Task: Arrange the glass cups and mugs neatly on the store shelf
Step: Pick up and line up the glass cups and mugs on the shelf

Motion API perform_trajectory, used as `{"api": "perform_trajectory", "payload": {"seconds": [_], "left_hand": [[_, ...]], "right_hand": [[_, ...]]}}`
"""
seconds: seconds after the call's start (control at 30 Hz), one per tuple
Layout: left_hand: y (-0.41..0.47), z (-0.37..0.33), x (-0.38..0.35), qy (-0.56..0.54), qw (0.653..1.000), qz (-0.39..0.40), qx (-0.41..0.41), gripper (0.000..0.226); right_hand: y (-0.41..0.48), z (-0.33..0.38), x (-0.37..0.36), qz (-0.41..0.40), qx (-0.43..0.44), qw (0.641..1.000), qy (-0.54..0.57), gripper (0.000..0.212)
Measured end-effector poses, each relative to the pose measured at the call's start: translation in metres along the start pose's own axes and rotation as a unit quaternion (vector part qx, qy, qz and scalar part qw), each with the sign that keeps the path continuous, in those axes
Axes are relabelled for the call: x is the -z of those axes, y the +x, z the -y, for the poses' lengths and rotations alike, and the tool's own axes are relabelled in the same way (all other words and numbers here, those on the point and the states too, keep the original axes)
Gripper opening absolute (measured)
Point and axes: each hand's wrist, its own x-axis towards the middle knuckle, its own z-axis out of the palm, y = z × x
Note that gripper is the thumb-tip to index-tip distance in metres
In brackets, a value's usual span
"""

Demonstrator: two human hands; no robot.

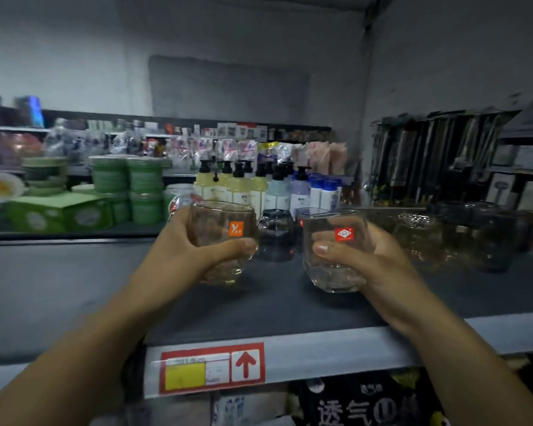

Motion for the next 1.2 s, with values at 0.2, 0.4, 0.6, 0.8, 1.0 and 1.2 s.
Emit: {"api": "perform_trajectory", "payload": {"seconds": [0.2,0.4,0.6,0.8,1.0,1.2], "left_hand": [[0.023,0.010,-0.004,0.034,0.998,0.044,0.036,0.067],[0.032,0.028,-0.002,0.112,0.991,0.015,0.066,0.083],[0.033,0.035,-0.002,0.123,0.990,0.009,0.074,0.099],[0.026,0.034,-0.003,0.198,0.979,-0.044,0.024,0.078],[0.027,0.034,-0.005,0.216,0.975,-0.042,0.008,0.075],[0.029,0.034,-0.008,0.257,0.965,-0.051,0.013,0.079]], "right_hand": [[0.005,-0.016,0.007,0.054,-0.025,0.998,0.016,0.069],[0.005,-0.018,0.008,0.081,-0.024,0.996,0.029,0.061],[0.005,-0.019,0.006,0.089,-0.017,0.996,0.008,0.058],[0.005,-0.022,0.007,0.092,-0.014,0.996,-0.006,0.056],[0.005,-0.021,0.008,0.099,-0.015,0.995,-0.016,0.058],[0.004,-0.021,0.008,0.098,-0.018,0.995,-0.028,0.064]]}}
